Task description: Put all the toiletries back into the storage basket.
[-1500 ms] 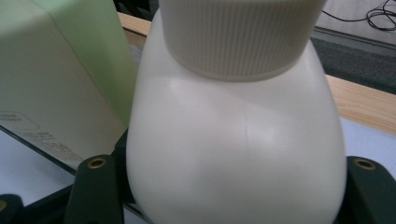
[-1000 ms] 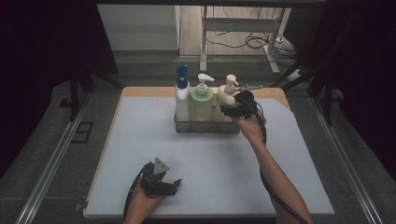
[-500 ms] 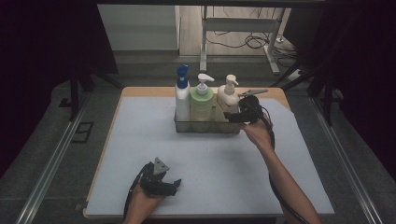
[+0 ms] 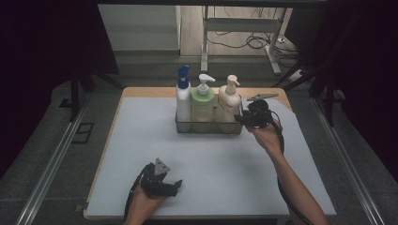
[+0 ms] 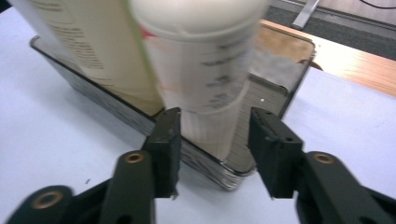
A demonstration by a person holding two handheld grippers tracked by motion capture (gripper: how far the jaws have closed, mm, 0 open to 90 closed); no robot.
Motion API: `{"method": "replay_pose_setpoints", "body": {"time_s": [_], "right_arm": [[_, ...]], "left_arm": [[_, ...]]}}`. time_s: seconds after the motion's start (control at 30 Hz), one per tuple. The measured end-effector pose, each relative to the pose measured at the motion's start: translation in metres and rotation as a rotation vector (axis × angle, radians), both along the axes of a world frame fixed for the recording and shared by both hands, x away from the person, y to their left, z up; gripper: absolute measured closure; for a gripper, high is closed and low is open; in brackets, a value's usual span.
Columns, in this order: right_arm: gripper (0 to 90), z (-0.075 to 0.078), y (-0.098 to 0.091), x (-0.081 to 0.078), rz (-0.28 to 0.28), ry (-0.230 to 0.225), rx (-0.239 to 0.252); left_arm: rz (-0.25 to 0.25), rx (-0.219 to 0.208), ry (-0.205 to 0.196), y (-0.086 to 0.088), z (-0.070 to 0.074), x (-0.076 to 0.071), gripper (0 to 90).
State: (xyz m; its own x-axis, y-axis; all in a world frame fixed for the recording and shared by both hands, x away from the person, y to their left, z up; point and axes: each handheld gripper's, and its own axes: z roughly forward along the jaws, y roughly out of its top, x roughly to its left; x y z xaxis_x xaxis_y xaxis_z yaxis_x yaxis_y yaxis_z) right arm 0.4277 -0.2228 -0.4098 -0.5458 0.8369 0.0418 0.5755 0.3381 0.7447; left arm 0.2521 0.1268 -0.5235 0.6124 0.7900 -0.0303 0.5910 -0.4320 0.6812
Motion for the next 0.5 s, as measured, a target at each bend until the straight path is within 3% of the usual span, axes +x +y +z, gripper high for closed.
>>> {"method": "replay_pose_setpoints", "body": {"time_s": [0.27, 0.5], "right_arm": [[82.3, -0.005, -0.009, 0.012, -0.057, -0.004, -0.016], [87.8, -0.011, -0.006, 0.028, -0.078, 0.000, -0.016]], "left_arm": [[0.000, 0.001, 0.000, 0.000, 0.000, 0.000, 10.6], [0.001, -0.002, -0.001, 0.000, 0.000, 0.000, 10.6]]}}
